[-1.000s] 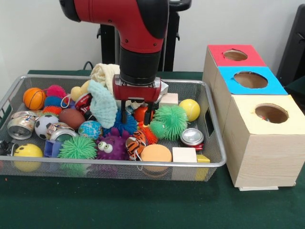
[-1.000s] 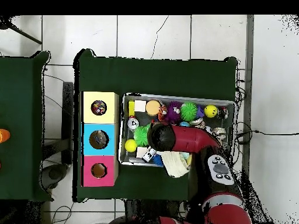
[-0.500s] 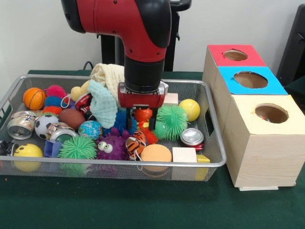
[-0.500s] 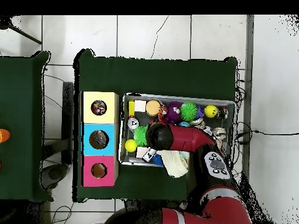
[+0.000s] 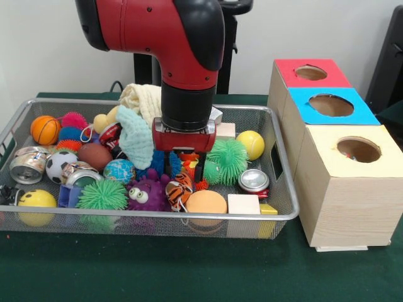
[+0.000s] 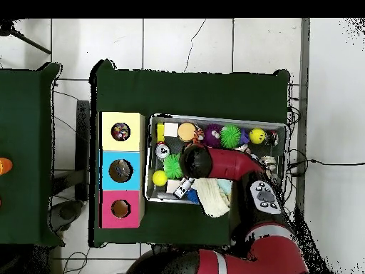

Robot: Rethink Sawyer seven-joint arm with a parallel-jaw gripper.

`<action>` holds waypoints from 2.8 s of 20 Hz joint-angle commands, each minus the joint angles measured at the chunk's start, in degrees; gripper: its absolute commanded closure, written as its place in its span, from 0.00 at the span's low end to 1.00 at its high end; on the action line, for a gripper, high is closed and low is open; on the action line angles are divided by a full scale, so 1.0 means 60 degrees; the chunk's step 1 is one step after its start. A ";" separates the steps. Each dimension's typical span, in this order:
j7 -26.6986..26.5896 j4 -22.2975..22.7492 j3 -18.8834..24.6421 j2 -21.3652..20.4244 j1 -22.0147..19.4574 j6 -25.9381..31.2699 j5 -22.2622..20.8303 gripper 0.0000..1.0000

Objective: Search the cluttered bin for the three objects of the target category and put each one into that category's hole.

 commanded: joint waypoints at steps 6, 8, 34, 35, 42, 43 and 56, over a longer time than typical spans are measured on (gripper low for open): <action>0.0260 -0.0860 0.0924 0.0254 -0.0352 0.0385 -0.0090 0.00; 0.0316 -0.0810 0.0896 0.0236 -0.0333 0.0311 -0.0111 0.00; 0.0715 -0.0781 0.0564 0.0870 -0.0221 -0.0454 -0.0220 0.00; 0.0731 -0.0769 0.0553 0.0857 -0.0215 -0.0472 -0.0224 0.00; 0.0839 -0.0751 0.0479 0.0864 -0.0218 -0.0636 -0.0228 0.00; 0.0979 -0.0709 0.0358 0.0847 -0.0157 -0.0717 -0.0208 1.00; 0.0786 0.0596 0.0708 -0.0748 -0.0364 0.0089 -0.0007 1.00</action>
